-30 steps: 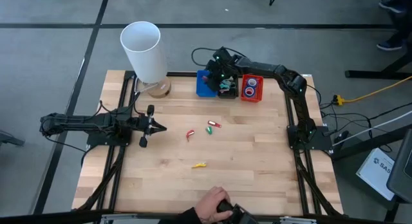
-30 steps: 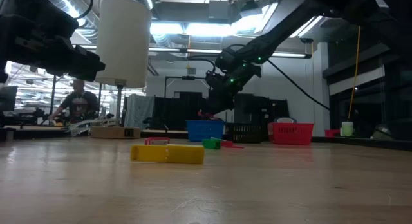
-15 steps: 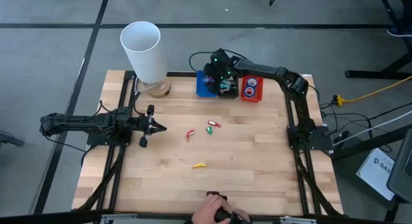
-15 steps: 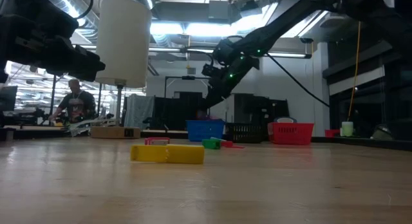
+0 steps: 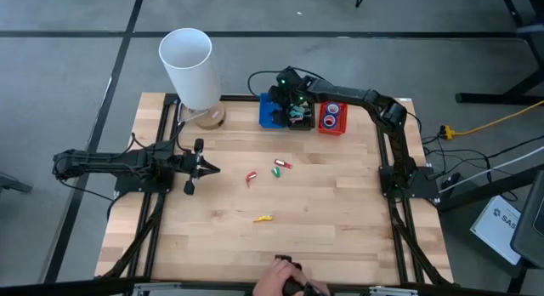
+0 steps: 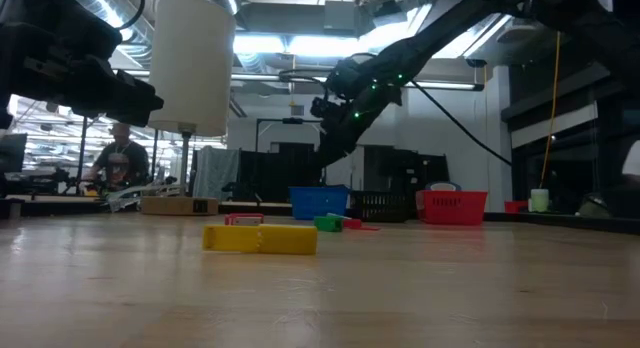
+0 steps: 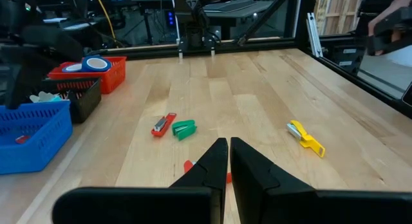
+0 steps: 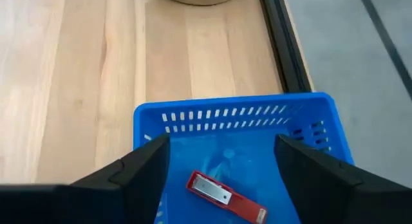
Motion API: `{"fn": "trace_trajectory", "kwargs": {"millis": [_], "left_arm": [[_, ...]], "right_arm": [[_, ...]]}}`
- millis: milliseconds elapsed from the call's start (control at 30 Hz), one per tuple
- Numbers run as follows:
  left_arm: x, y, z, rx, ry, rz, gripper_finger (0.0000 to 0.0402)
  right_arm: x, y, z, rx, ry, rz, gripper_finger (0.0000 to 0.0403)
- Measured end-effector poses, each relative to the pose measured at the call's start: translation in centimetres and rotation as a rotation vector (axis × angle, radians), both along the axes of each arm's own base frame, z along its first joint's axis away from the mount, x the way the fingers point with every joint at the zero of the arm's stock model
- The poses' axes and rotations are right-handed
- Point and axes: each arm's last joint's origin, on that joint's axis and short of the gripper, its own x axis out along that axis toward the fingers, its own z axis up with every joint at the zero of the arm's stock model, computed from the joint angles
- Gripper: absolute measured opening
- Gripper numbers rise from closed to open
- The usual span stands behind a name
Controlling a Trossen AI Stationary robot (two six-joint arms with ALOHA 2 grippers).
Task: Pick and place Stapler, Stapler remover, tape
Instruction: Put the left red stapler into the blue bin
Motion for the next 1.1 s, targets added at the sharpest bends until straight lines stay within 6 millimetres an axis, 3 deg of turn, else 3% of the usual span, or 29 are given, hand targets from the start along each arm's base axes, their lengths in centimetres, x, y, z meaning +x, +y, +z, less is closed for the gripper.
{"fn": "trace_trajectory", "kwargs": {"millis": [200,500,933,1100], "left_arm": [[0.0,0.0,0.0,0.000,0.000,0.000,0.0015],[0.0,0.0,0.0,0.000,0.000,0.000,0.0015],[0.0,0.0,0.0,0.000,0.000,0.000,0.0015],[0.0,0.0,0.0,0.000,0.000,0.000,0.0015]], "right_arm": [[0.1,1.2,0.1,0.034,0.039,0.008,0.0275],[1.2,4.8,1.2,0.040,0.055,0.090,0.0275],[4.1,13.3,1.2,-0.007,0.058,0.337,0.0275],[4.9,15.6,0.8,-0.056,0.049,0.445,0.0275]]}}
